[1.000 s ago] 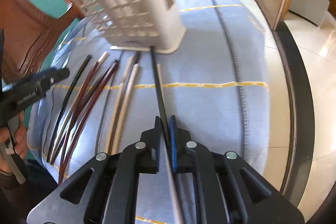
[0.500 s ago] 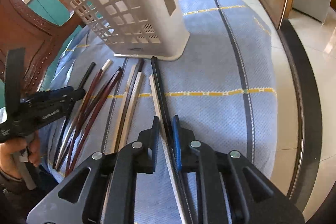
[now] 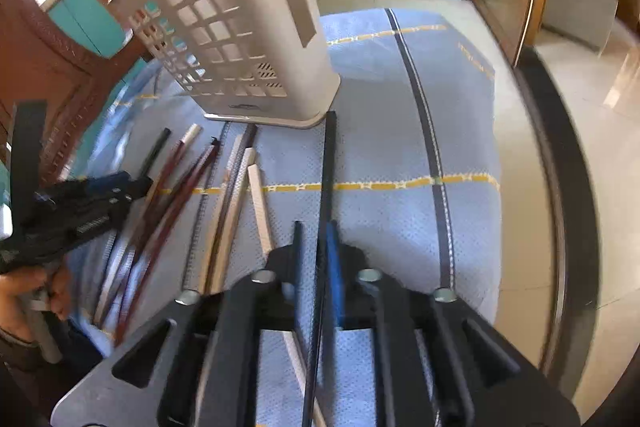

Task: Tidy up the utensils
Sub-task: 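Grasp a black chopstick with the left tool while the right tool grasps another black chopstick, then lift the black chopsticks and lower them into the white holder with both tools, then open both tools to release the black chopsticks inside the holder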

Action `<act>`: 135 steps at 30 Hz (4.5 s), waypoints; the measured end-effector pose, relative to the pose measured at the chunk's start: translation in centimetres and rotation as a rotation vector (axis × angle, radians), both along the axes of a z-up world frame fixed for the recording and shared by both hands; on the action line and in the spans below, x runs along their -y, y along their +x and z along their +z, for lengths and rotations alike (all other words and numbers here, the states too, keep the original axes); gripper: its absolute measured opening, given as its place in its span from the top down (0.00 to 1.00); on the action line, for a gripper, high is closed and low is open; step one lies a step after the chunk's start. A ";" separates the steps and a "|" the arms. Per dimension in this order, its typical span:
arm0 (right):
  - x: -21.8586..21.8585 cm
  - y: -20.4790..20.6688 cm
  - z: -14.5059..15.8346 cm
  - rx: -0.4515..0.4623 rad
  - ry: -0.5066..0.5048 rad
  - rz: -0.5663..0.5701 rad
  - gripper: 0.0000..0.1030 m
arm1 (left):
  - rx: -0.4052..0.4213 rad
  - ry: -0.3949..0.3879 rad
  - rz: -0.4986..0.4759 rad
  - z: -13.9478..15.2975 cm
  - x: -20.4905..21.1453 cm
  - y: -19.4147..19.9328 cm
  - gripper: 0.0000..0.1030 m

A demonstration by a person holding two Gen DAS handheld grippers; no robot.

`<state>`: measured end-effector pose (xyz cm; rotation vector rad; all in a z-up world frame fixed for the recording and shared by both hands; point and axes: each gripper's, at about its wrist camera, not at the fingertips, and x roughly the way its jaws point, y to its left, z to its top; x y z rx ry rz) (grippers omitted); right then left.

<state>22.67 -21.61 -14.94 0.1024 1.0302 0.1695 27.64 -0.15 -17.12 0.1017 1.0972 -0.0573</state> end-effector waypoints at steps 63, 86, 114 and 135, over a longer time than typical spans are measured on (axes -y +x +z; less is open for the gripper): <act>1.6 -5.4 17.4 0.470 0.256 0.156 0.94 | 0.537 -0.266 -0.087 21.7 -2.2 -11.2 0.93; 0.2 6.3 16.7 0.606 0.093 -0.012 0.94 | 0.683 -0.360 0.066 23.6 -0.5 1.0 0.93; -0.2 9.7 10.0 0.300 0.116 0.015 0.80 | 0.328 -0.226 0.020 11.6 2.2 5.5 0.89; 0.2 11.0 12.6 0.454 0.157 0.012 0.91 | 0.353 -0.225 0.029 11.1 1.2 5.3 0.74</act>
